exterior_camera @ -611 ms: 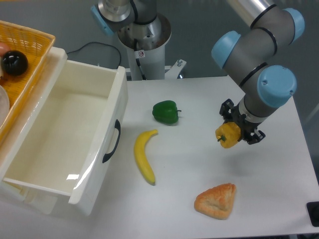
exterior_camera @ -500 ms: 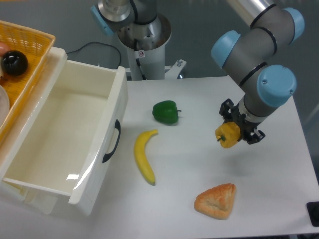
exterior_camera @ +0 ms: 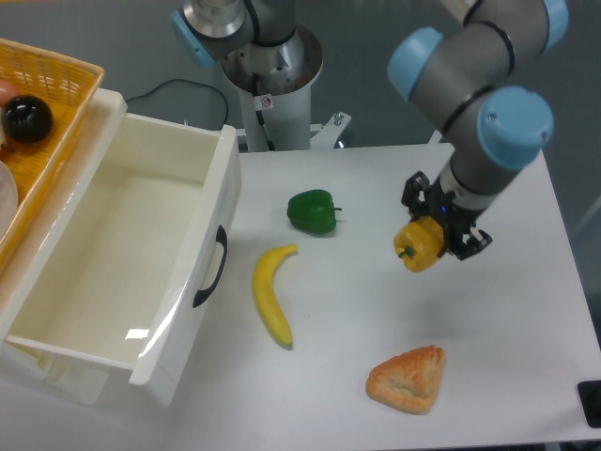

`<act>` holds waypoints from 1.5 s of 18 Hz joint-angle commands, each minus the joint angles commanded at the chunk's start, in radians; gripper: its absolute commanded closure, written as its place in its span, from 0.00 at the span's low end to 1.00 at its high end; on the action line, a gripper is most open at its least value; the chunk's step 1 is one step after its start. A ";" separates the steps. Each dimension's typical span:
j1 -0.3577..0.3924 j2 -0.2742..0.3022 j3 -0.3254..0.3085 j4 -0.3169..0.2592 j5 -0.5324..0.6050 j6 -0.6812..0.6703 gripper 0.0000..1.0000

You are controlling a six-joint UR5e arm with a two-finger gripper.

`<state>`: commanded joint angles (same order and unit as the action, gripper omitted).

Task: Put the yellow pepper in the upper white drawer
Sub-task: 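Lift the held yellow pepper and carry it toward the open white drawer, then move the yellow pepper over the drawer and lower it inside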

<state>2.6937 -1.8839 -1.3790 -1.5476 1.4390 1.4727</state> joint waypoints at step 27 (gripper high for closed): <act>-0.207 0.224 -0.069 -0.032 -0.416 -0.532 0.82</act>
<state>2.4867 -1.6598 -1.4481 -1.5800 1.0232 0.9405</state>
